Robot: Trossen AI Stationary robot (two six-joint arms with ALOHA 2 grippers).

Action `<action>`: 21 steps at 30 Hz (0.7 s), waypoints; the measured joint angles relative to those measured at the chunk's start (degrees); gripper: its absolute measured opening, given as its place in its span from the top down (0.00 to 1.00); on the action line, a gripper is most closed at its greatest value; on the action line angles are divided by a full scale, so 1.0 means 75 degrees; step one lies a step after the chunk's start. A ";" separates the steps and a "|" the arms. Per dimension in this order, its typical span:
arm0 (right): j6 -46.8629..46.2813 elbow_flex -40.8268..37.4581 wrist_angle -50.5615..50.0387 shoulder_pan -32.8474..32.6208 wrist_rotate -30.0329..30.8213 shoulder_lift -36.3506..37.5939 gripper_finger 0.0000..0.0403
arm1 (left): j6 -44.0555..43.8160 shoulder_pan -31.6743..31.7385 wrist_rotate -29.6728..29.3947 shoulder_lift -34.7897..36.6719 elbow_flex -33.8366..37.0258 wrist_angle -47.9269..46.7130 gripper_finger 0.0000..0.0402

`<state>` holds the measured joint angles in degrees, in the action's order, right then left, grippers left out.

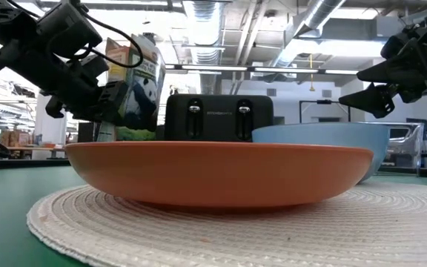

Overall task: Arrange a breakfast setting
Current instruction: Pour the cereal into the blue bowl

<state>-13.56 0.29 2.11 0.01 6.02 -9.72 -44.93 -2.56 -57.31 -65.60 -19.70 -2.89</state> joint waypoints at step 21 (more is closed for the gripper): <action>-0.0002 0.0000 0.0002 0.0000 0.0000 -0.0003 0.02 | -0.0575 0.0656 0.1494 0.0319 0.0023 -0.0867 0.38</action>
<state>-13.58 0.30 2.13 0.01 6.02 -9.73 -49.24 2.36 -46.10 -63.21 -19.53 -9.39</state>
